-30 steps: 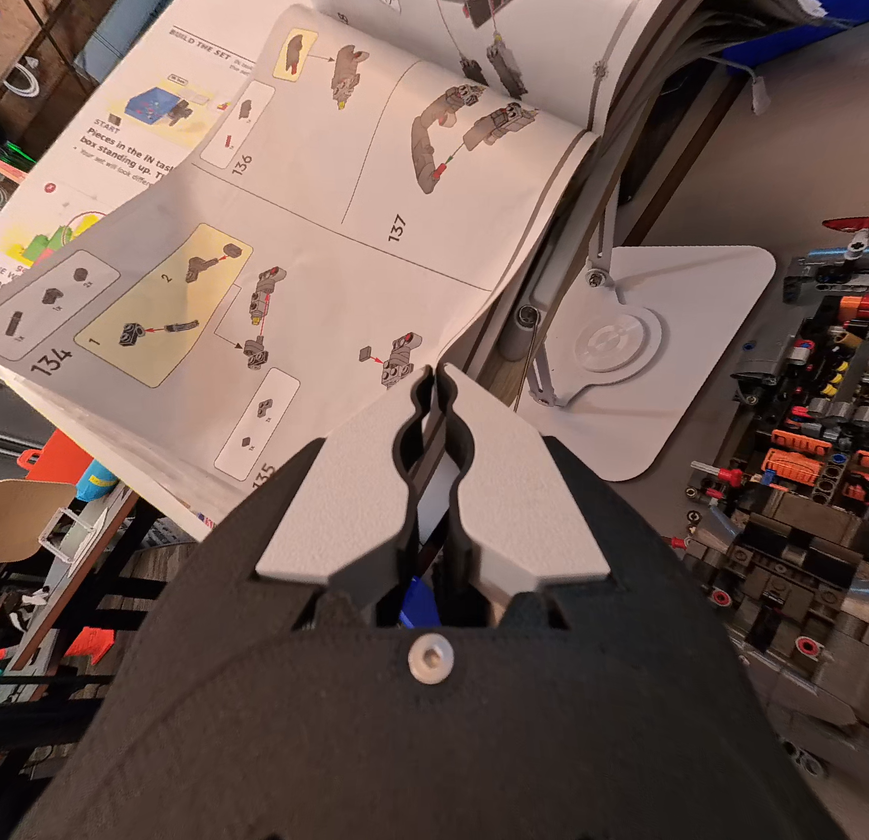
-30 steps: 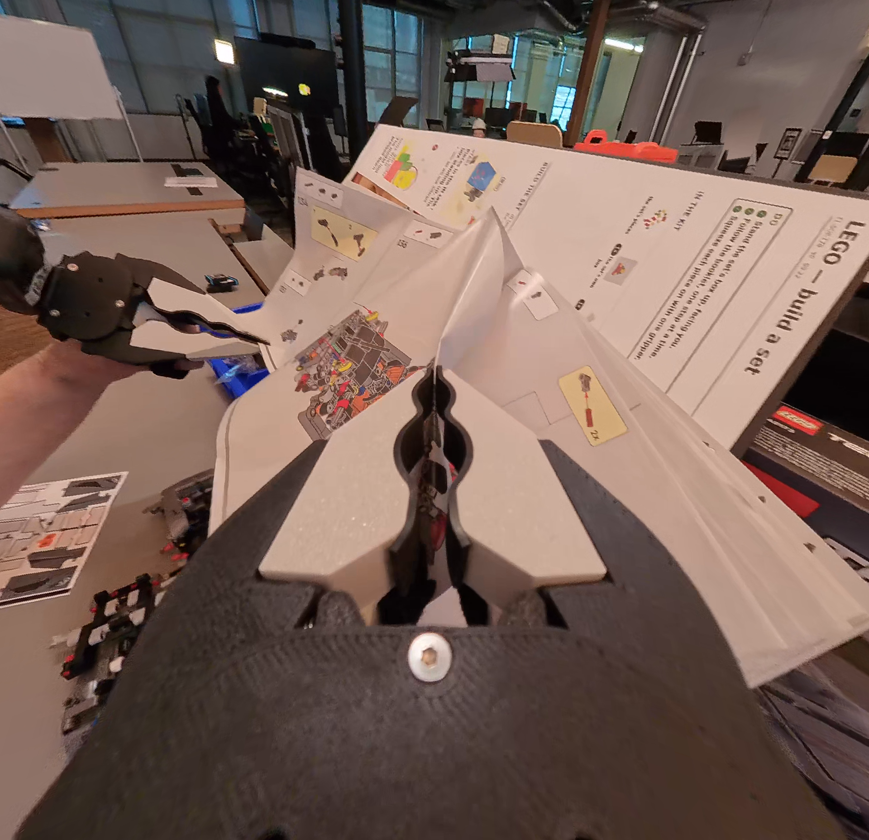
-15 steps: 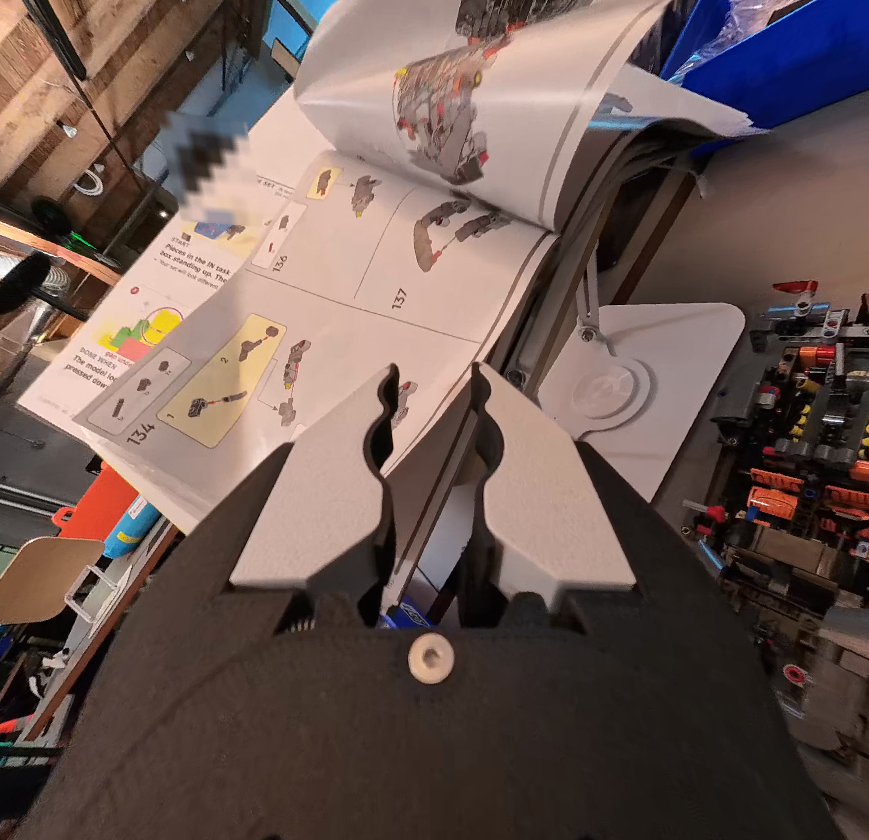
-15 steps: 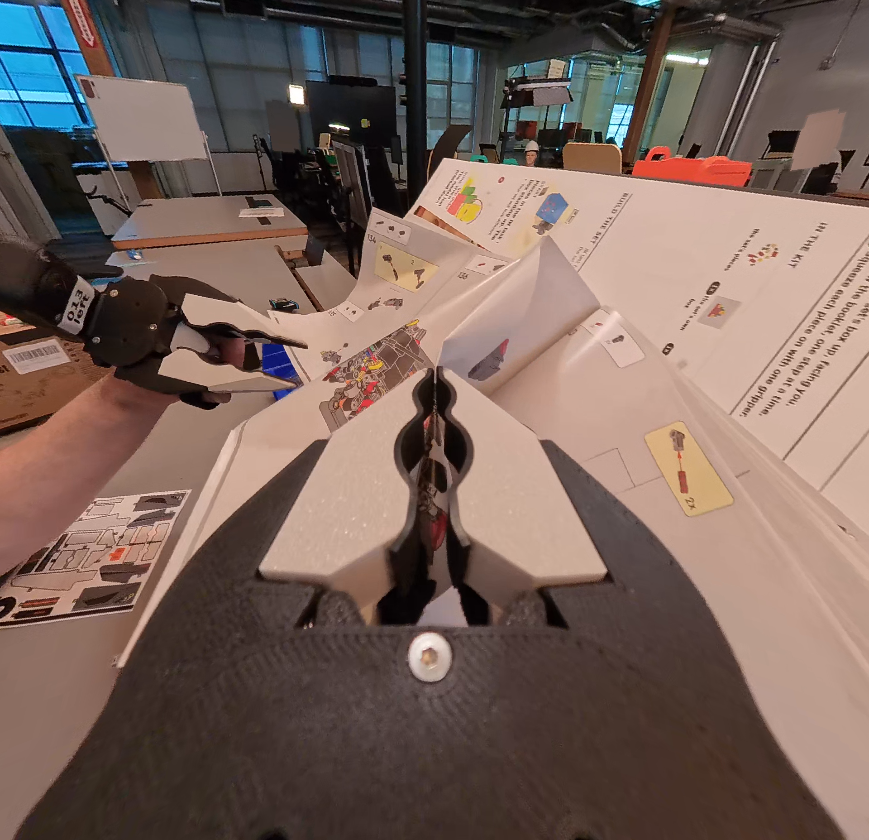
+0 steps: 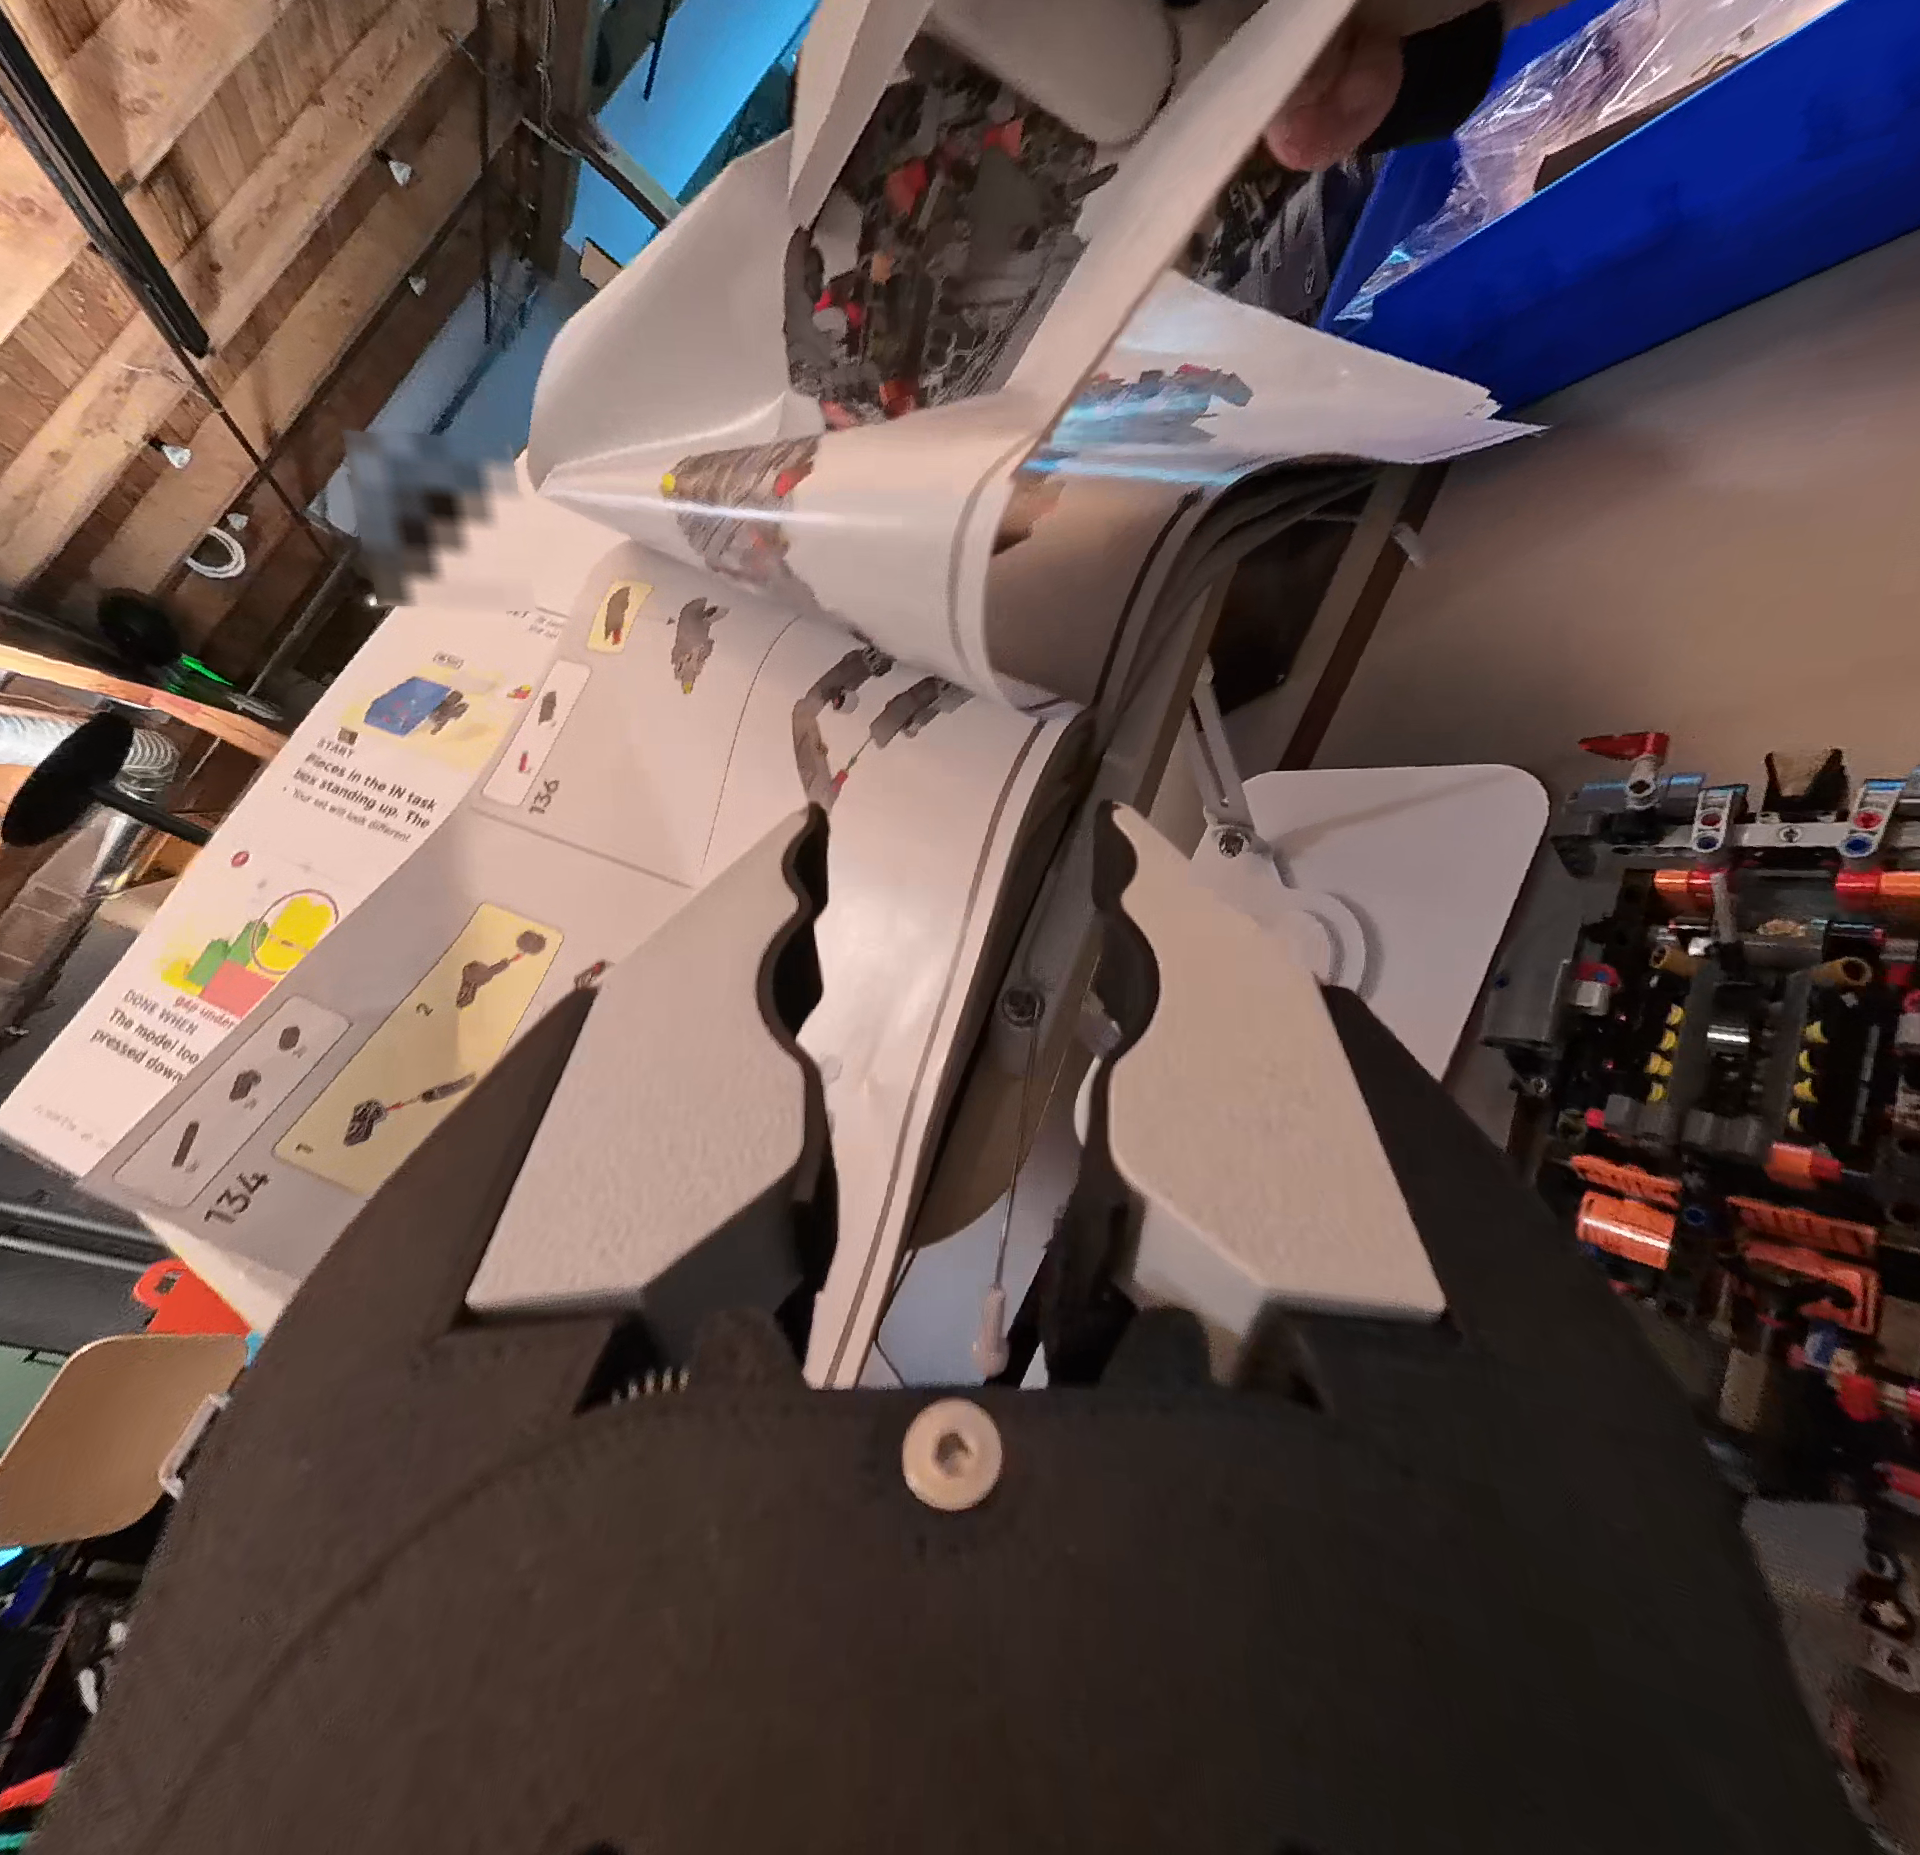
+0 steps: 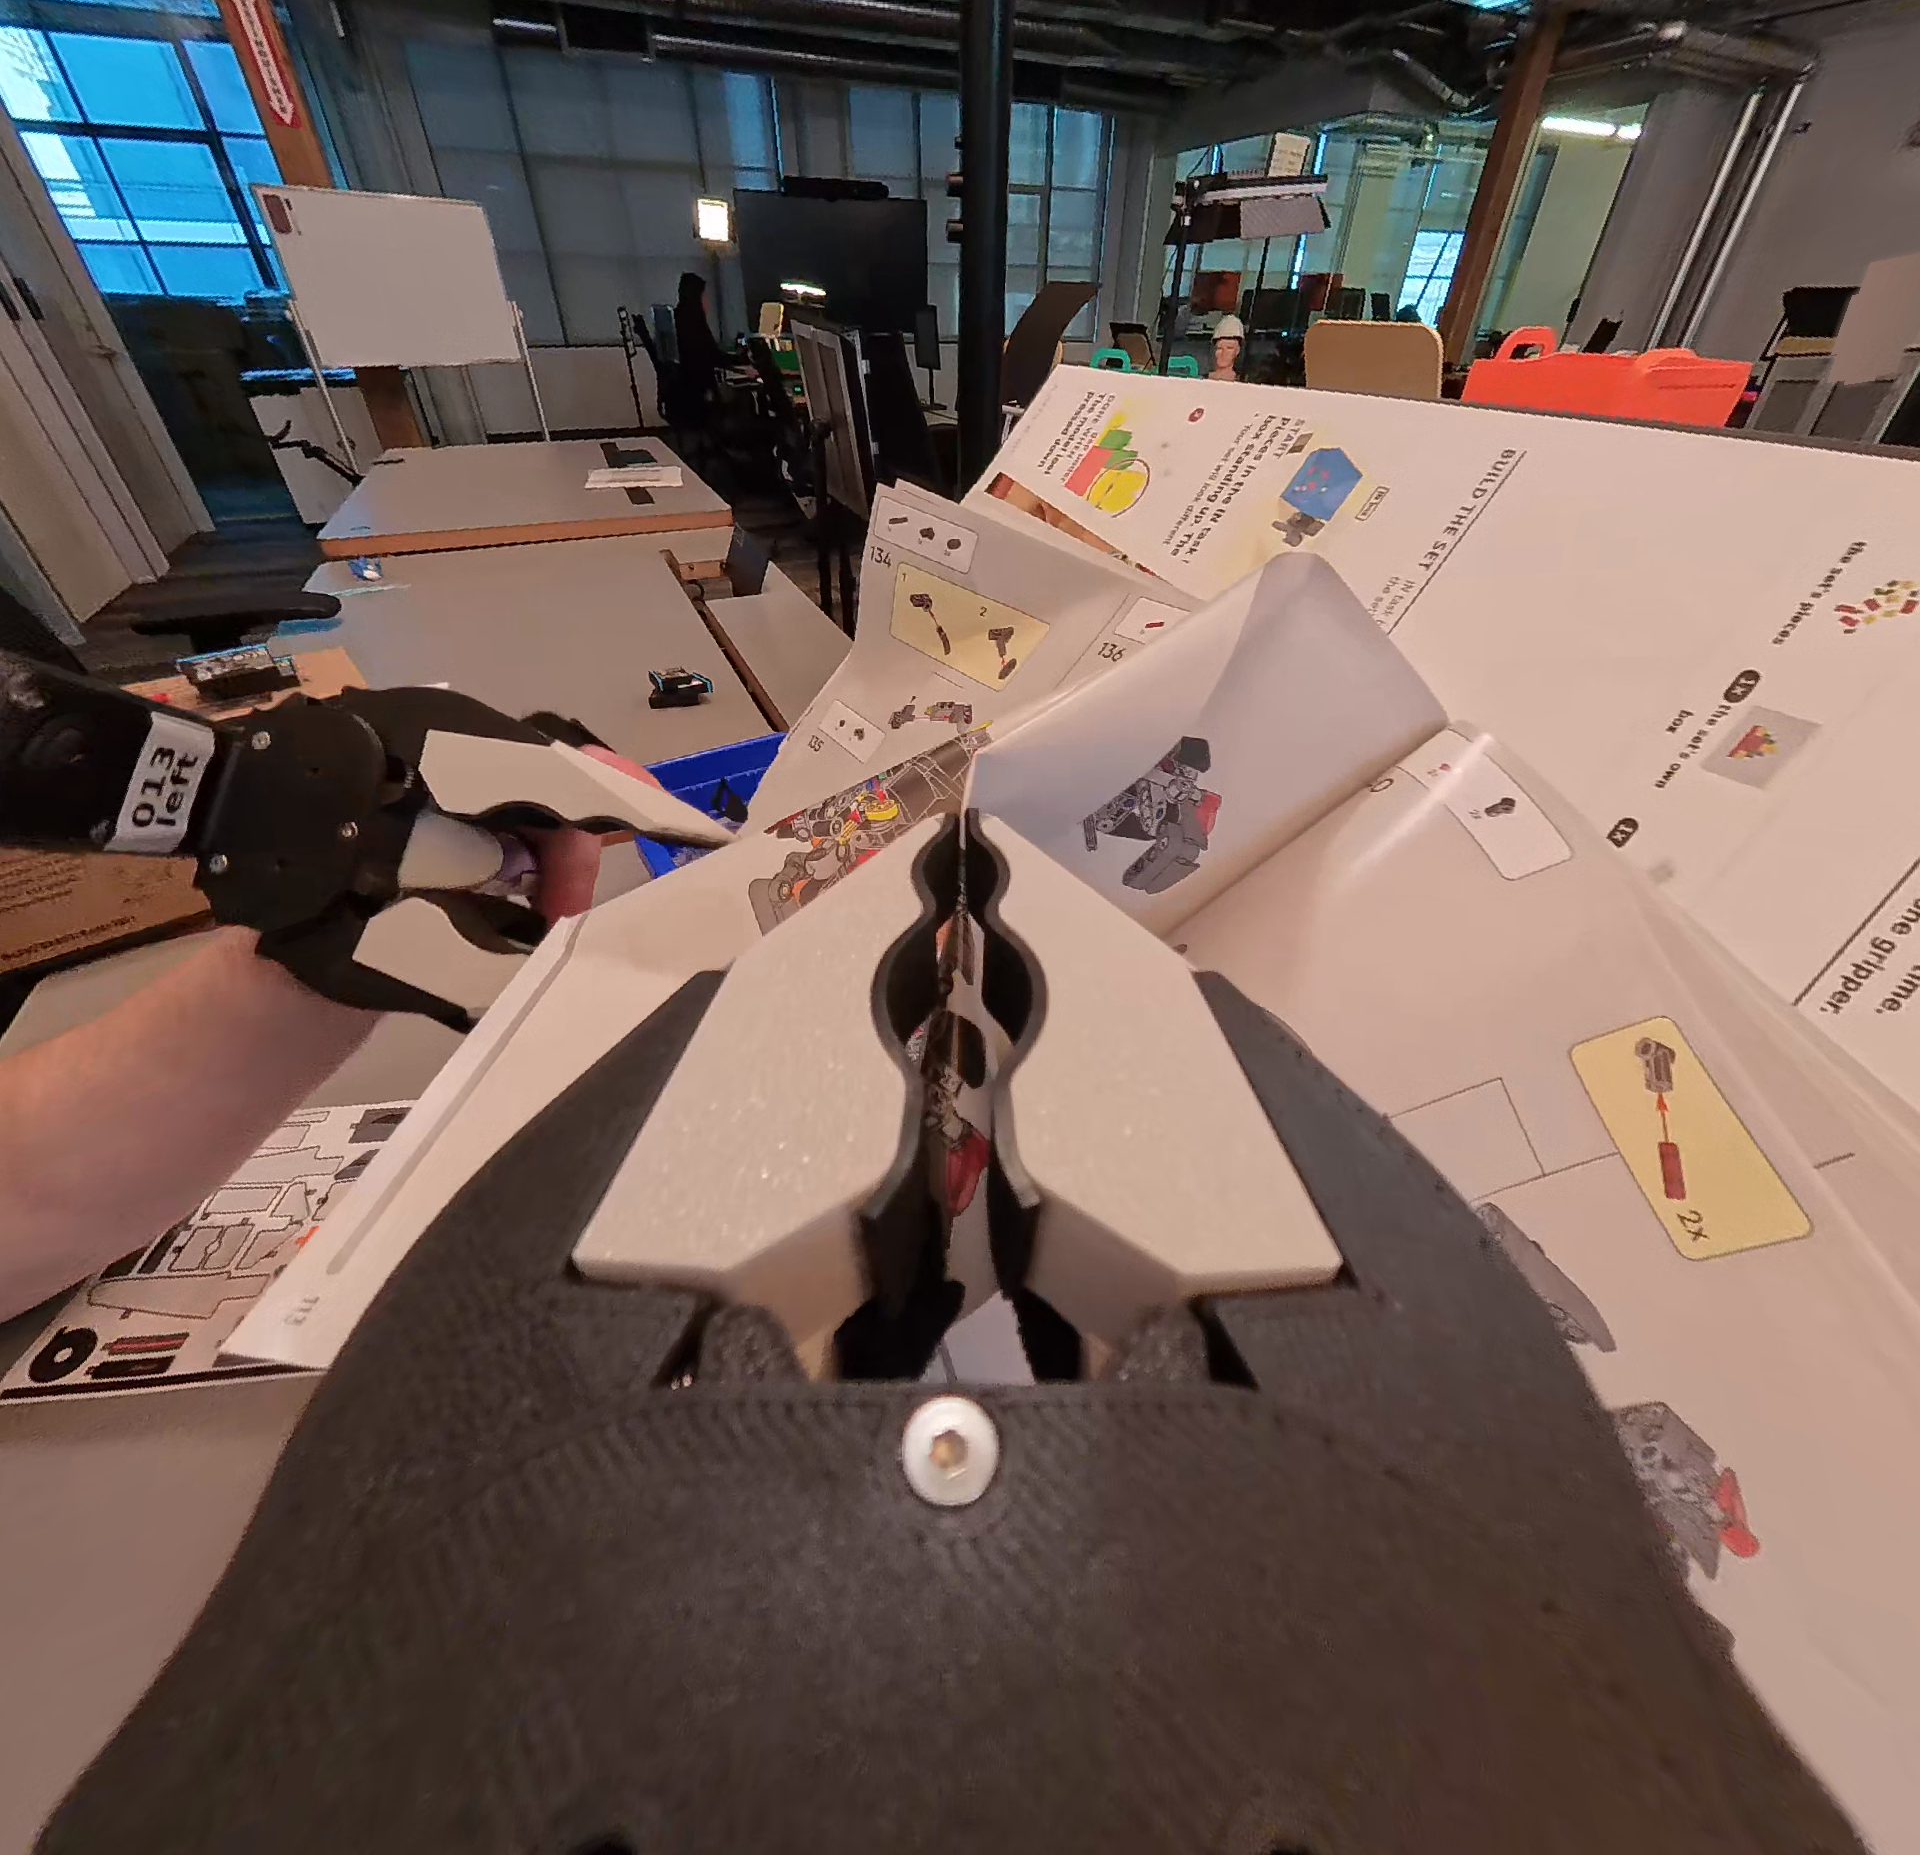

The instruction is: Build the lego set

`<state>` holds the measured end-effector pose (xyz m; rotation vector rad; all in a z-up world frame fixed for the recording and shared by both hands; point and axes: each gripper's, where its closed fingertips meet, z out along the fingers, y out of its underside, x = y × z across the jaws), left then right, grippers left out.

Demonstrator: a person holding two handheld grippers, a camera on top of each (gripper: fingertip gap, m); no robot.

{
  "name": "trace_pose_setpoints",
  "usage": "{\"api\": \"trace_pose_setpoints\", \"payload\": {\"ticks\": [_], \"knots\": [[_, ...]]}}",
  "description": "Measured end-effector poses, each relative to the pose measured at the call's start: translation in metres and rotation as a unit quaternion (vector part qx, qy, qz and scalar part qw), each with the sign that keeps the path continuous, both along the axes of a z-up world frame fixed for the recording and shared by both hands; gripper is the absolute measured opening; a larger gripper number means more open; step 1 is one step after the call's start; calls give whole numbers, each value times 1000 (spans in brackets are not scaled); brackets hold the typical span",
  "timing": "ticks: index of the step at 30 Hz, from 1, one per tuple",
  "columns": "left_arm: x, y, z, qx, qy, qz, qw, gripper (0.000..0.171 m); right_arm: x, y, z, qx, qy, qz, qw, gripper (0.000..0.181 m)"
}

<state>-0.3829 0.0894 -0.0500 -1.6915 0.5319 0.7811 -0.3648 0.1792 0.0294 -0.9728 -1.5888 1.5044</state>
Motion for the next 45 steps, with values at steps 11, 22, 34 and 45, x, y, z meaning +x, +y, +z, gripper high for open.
{"api": "trace_pose_setpoints", "payload": {"ticks": [11, 22, 34, 45], "knots": [[7, 20, 10, 64, 43, 58, 995, 54, -5, -11, -6, 28, -5, -9, 1000, 0], [2, 20, 18, 95, 39, 105, 989, 0, -7, -37, -8, 21, -14, 21, 999, 23], [-15, 11, 21, 156, -185, 46, 969, 0, 32, 46, 23, -72, 58, -37, 995, 61], [-19, 3, 34, 224, -364, -30, 904, 23, 13, 172, -101, 111, -91, -260, 955, 76]]}}
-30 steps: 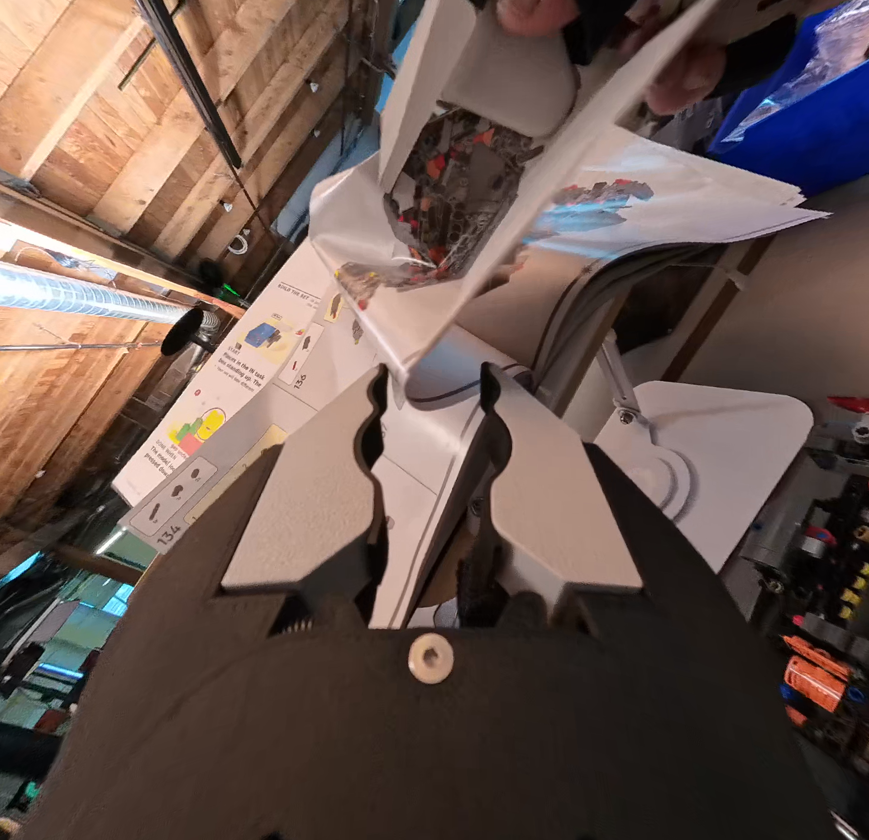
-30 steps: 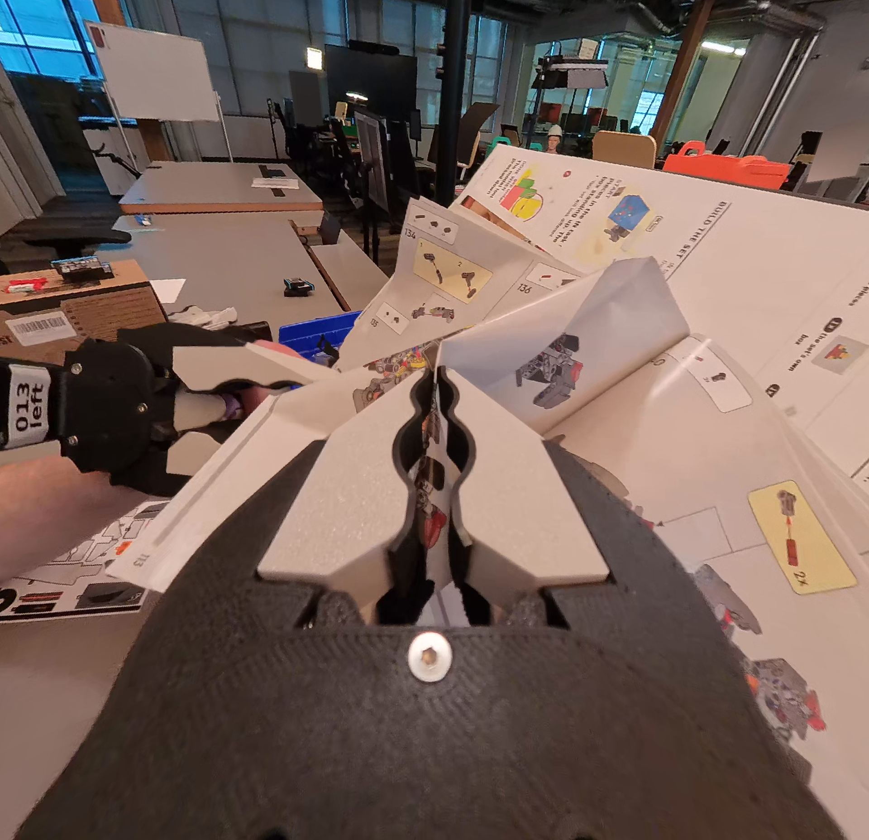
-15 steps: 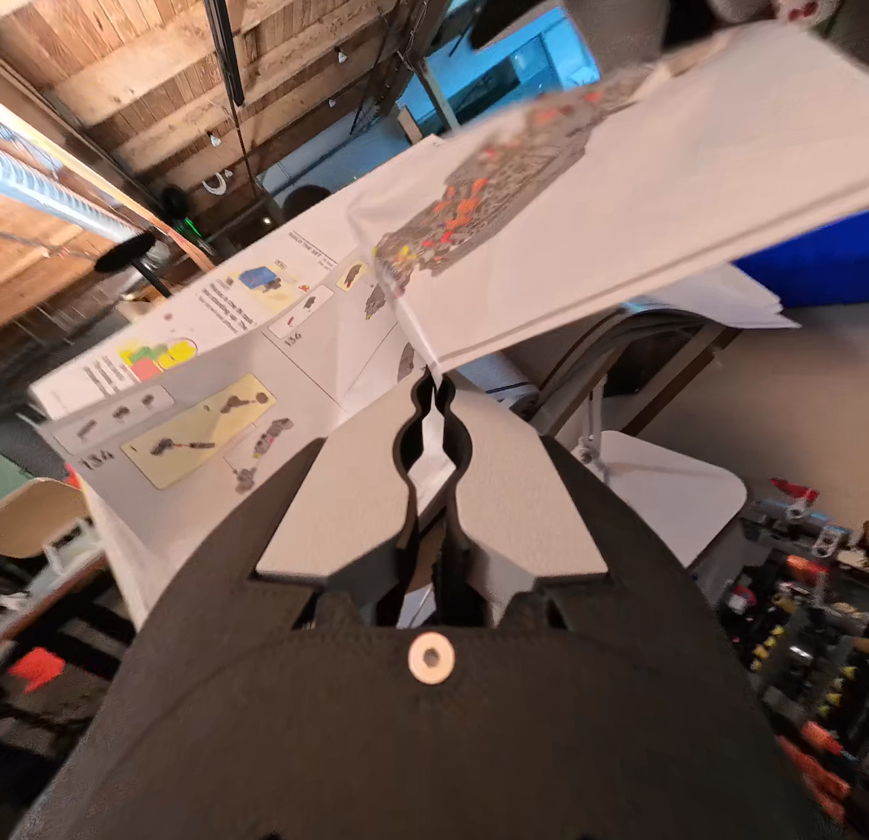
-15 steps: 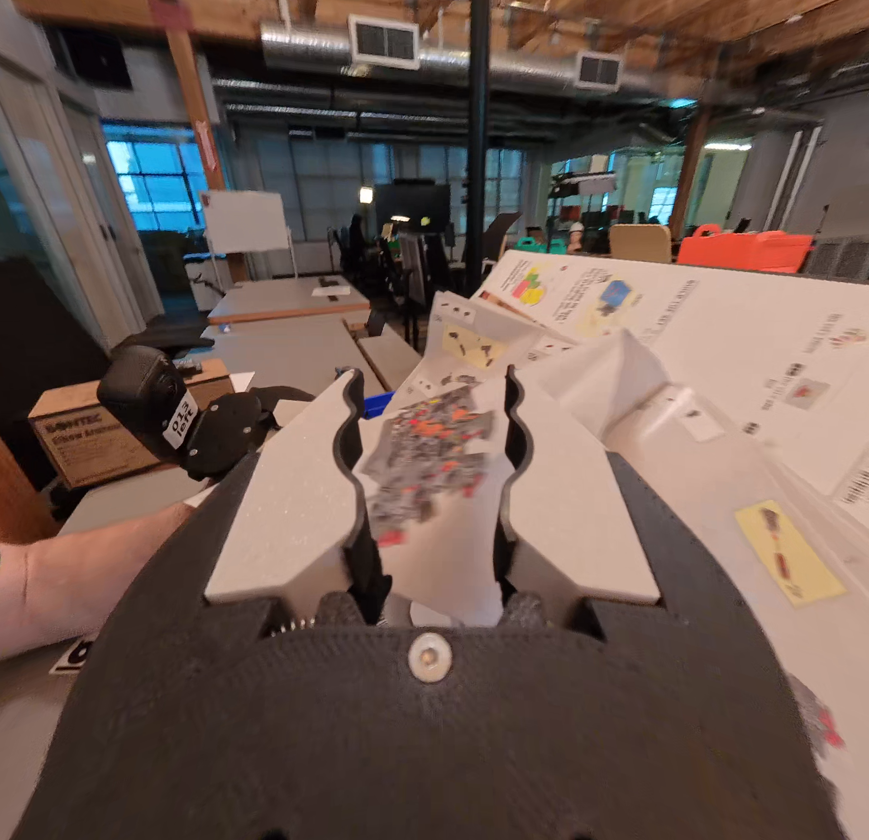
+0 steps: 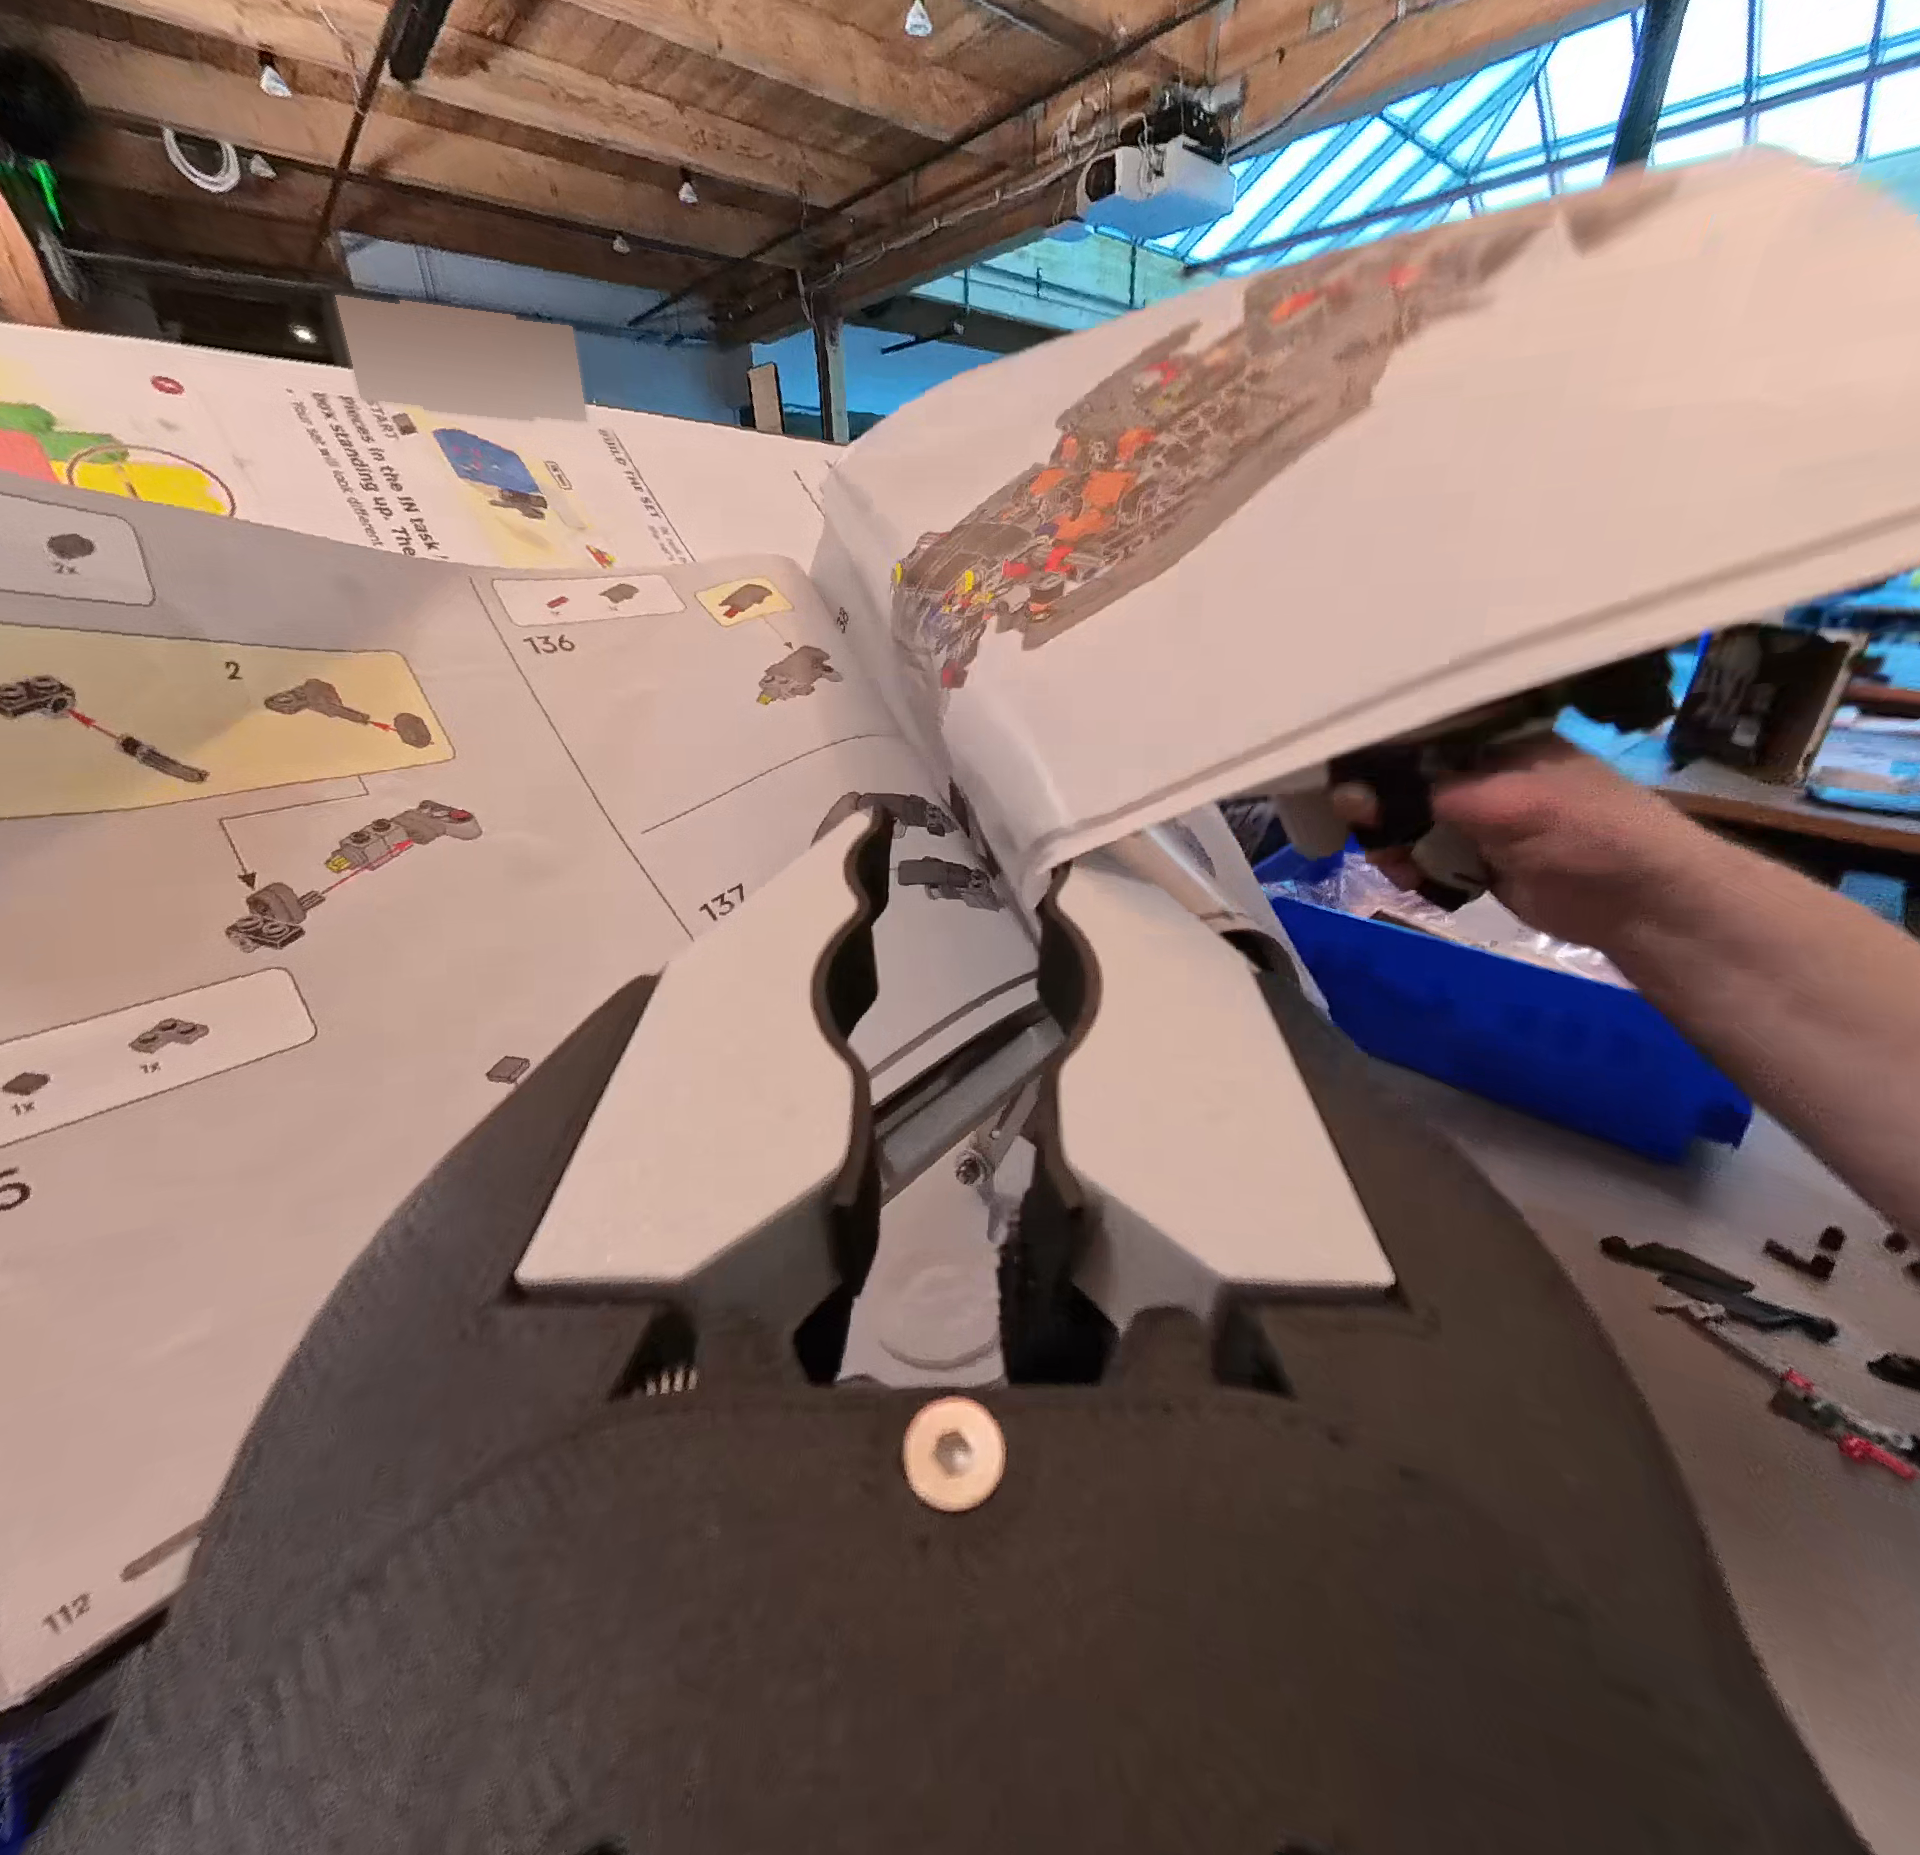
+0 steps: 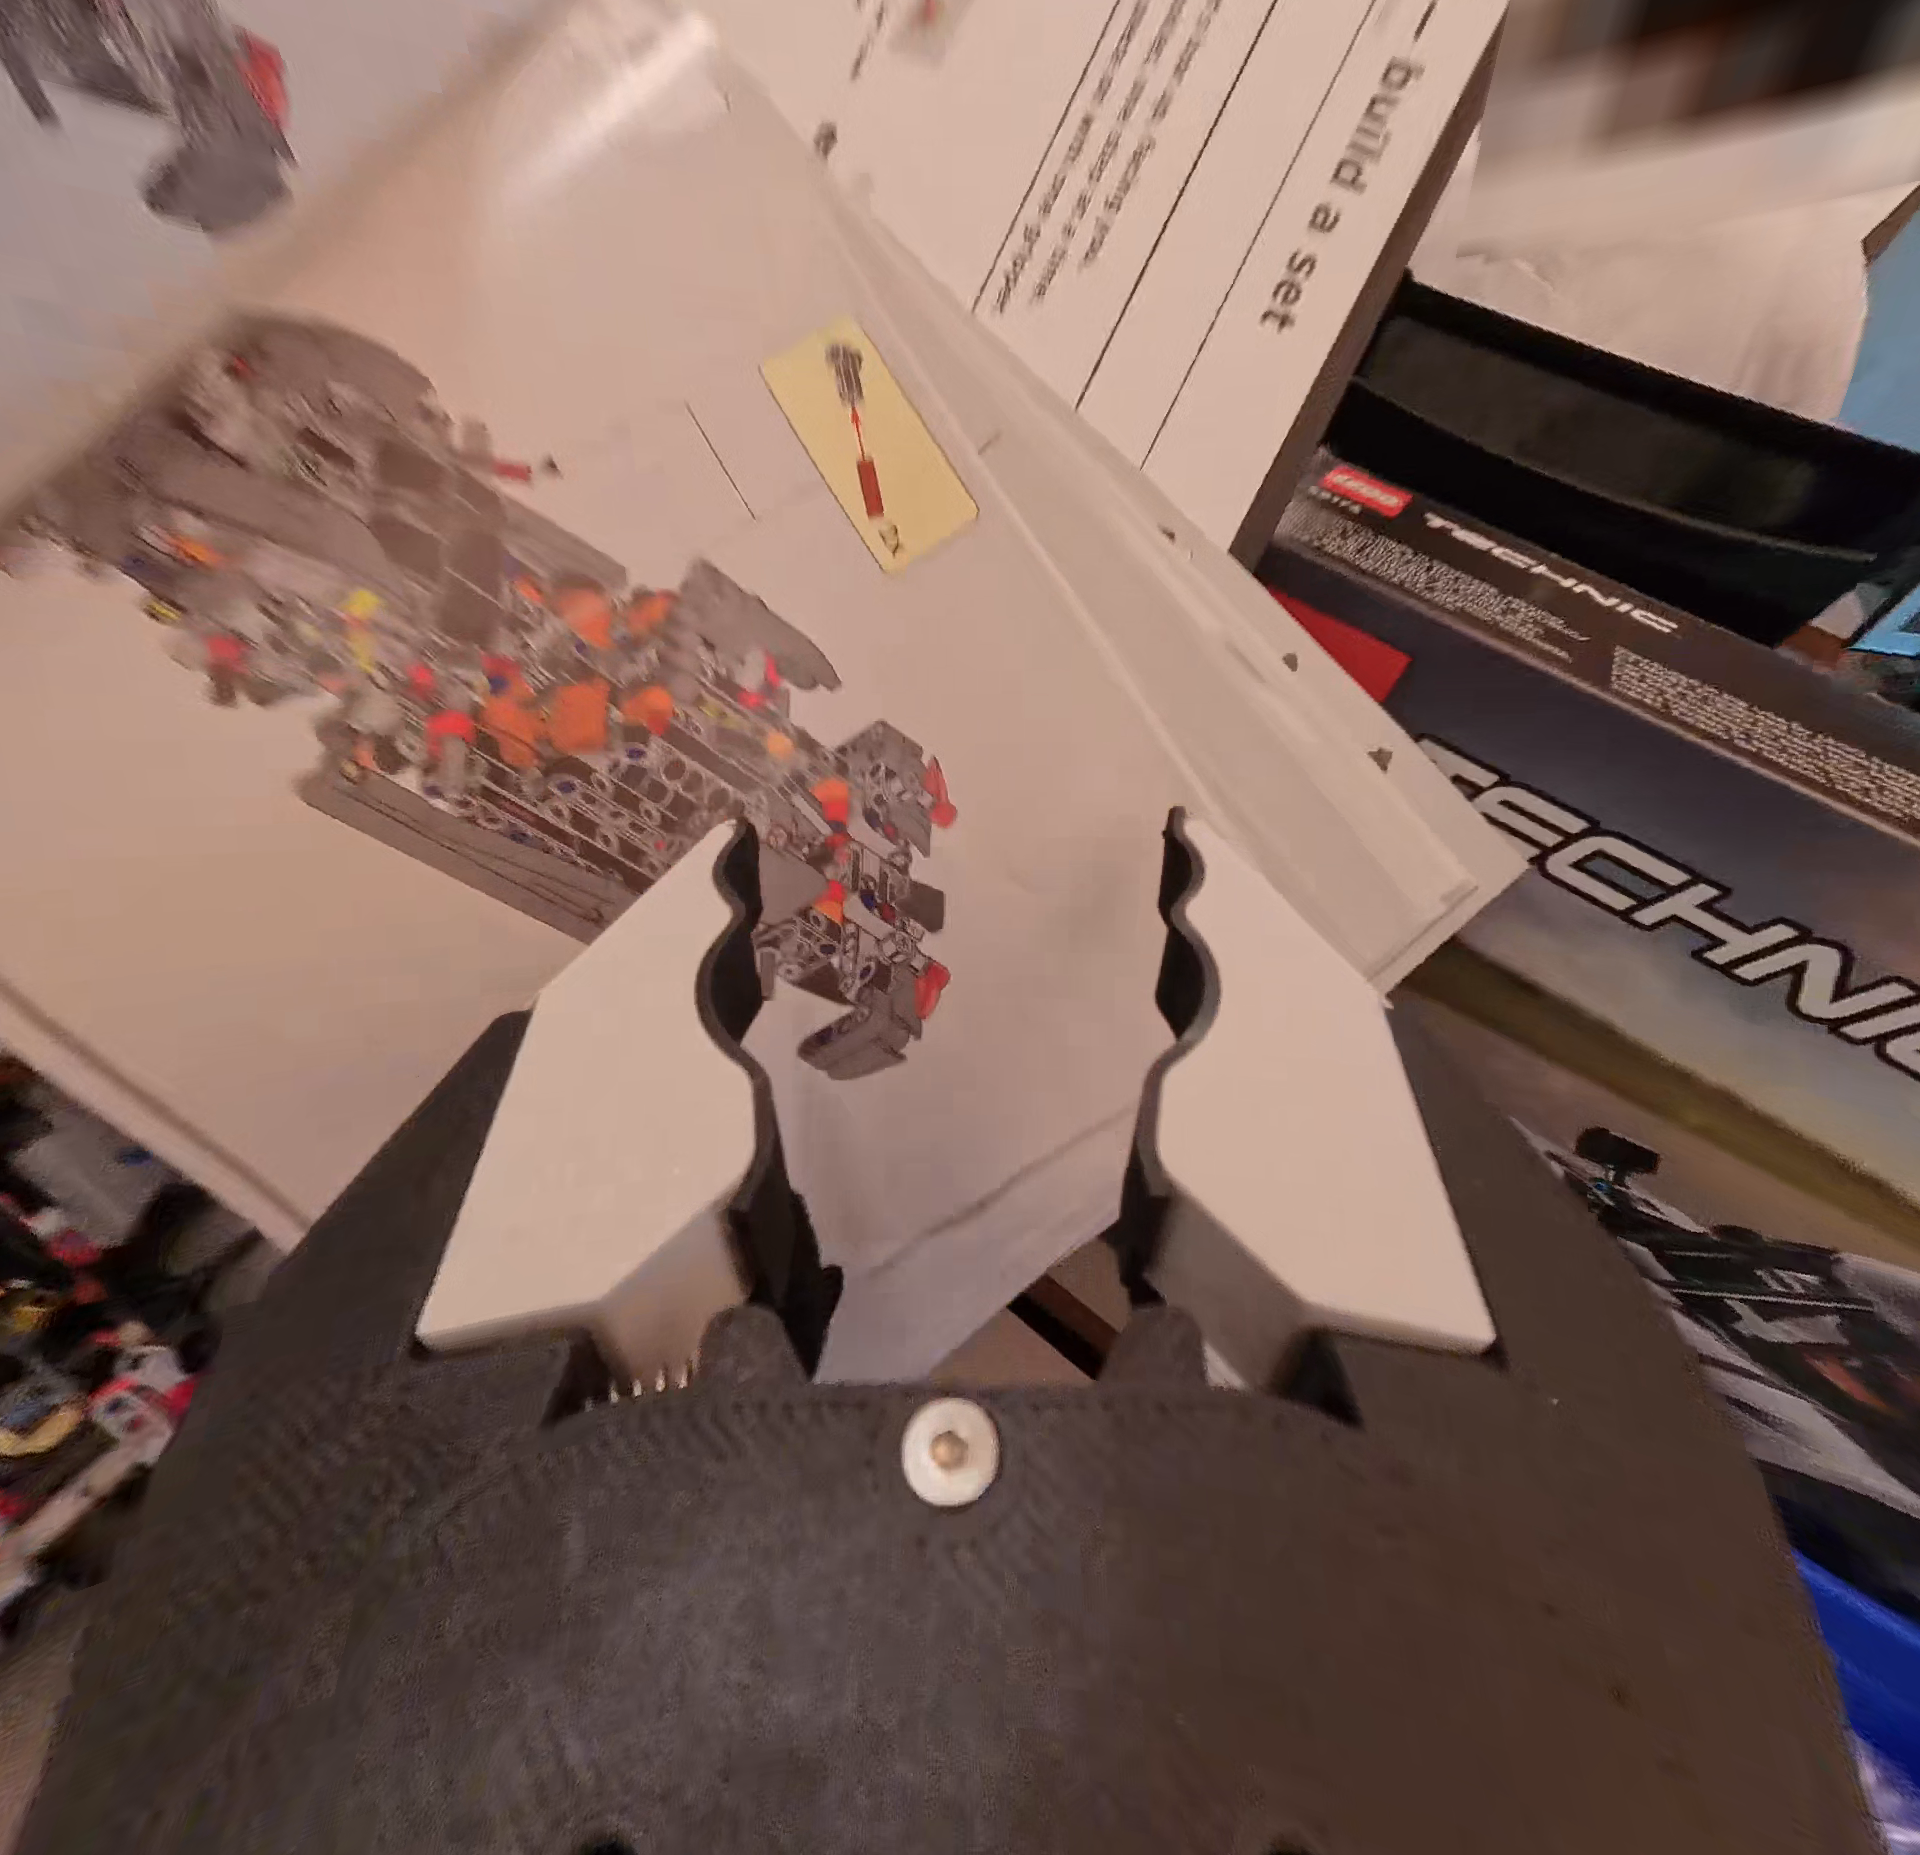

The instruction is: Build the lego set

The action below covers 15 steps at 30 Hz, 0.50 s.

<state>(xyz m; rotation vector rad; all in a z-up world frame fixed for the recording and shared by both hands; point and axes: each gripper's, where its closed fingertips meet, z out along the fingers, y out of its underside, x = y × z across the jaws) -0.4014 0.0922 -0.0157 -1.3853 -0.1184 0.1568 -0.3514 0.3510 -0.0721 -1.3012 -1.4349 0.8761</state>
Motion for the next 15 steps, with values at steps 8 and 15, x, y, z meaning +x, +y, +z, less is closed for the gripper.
{"api": "trace_pose_setpoints", "payload": {"ticks": [8, 15], "knots": [[-25, -26, 19, 54, -35, 33, 997, 32, -11, 0, -15, 34, -16, -11, 999, 47], [-56, -56, 30, 72, -32, 96, 992, 29, -17, -11, -18, 59, -38, 12, 997, 2]]}}
